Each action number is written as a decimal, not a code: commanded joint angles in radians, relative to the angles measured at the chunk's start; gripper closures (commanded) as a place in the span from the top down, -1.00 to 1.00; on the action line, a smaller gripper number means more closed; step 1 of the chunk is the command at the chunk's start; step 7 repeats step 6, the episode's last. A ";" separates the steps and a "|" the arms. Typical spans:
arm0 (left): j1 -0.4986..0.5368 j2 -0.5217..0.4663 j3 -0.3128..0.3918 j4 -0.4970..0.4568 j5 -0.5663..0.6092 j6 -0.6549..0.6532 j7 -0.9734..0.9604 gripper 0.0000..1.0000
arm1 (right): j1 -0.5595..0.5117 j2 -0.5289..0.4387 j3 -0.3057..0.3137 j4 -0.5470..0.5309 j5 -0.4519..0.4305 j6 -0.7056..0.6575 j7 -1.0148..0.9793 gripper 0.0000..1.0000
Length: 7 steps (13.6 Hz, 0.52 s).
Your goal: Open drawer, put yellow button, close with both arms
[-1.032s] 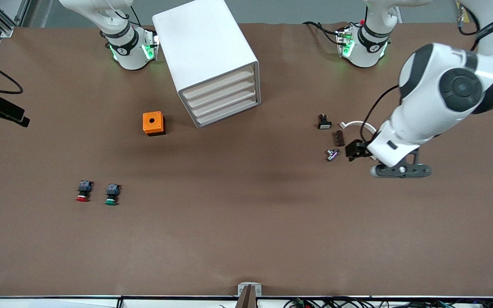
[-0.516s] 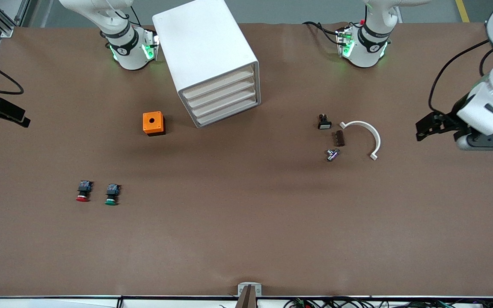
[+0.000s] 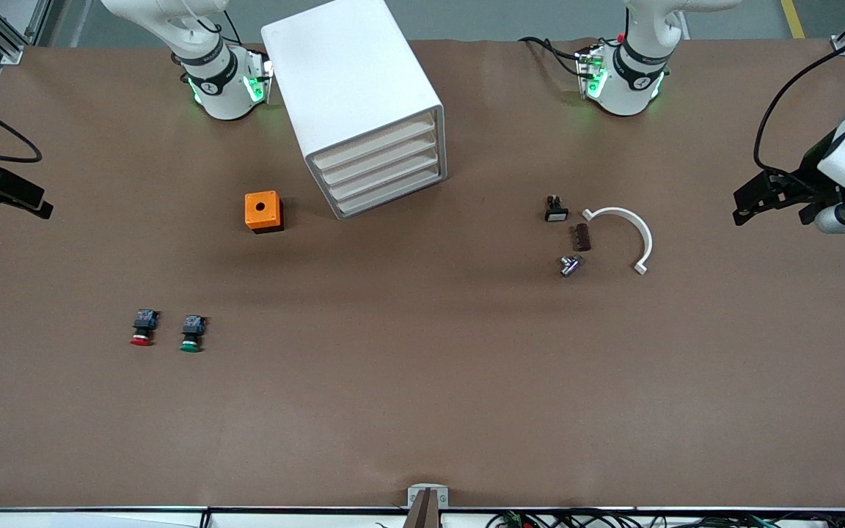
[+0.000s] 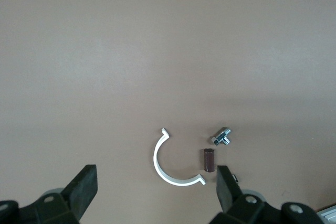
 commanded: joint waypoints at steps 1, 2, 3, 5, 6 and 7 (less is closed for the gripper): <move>-0.010 -0.001 0.003 0.034 -0.005 -0.045 -0.051 1.00 | -0.016 0.001 0.011 0.015 -0.009 -0.002 0.000 1.00; -0.009 0.000 0.005 0.034 -0.004 -0.045 -0.048 1.00 | -0.016 0.001 0.011 0.015 -0.006 -0.002 -0.001 1.00; -0.007 0.000 0.005 0.034 -0.002 -0.045 -0.045 1.00 | -0.013 0.001 0.011 0.015 -0.007 -0.002 -0.001 1.00; -0.010 0.002 0.003 0.034 -0.003 -0.045 -0.048 1.00 | -0.009 0.003 0.013 0.015 -0.006 -0.002 -0.001 1.00; -0.012 0.002 0.003 0.034 -0.008 -0.045 -0.058 1.00 | -0.009 0.003 0.013 0.015 -0.006 -0.002 -0.001 1.00; -0.012 0.002 0.003 0.034 -0.008 -0.045 -0.058 1.00 | -0.009 0.003 0.013 0.015 -0.006 -0.002 -0.001 1.00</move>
